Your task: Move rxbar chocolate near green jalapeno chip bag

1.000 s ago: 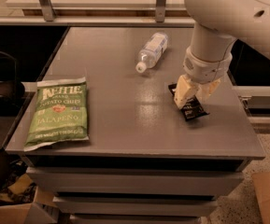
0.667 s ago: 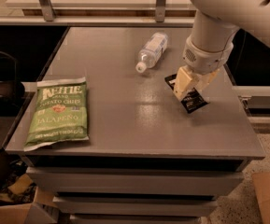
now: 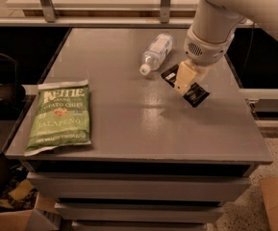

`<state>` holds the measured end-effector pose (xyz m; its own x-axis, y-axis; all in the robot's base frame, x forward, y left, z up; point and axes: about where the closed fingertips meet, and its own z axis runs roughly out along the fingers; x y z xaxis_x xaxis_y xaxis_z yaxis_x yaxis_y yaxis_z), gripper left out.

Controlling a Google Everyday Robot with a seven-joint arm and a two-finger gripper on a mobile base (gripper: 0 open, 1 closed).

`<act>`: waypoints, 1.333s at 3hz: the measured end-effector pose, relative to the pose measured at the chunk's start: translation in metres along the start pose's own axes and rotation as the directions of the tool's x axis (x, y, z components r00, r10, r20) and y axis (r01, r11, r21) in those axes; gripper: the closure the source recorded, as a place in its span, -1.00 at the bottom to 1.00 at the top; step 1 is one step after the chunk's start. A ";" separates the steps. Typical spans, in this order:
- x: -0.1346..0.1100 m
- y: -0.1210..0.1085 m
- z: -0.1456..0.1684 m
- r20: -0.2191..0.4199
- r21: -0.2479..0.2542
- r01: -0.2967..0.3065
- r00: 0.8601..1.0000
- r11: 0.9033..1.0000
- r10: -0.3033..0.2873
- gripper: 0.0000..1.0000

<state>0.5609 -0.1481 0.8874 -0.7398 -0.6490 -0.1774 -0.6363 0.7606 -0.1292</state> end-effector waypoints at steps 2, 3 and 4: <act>-0.006 0.002 -0.003 0.014 0.014 0.032 0.999 0.999 -0.032 1.00; -0.023 0.015 -0.020 0.073 0.045 0.137 0.987 0.990 -0.140 1.00; -0.039 0.035 -0.038 0.137 0.075 0.268 0.951 0.960 -0.276 1.00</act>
Offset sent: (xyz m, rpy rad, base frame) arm 0.0051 0.0111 0.0114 -0.0209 -0.0473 0.0733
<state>0.5593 -0.0962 0.9269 -0.4980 -0.8251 -0.2669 -0.7931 0.5579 -0.2446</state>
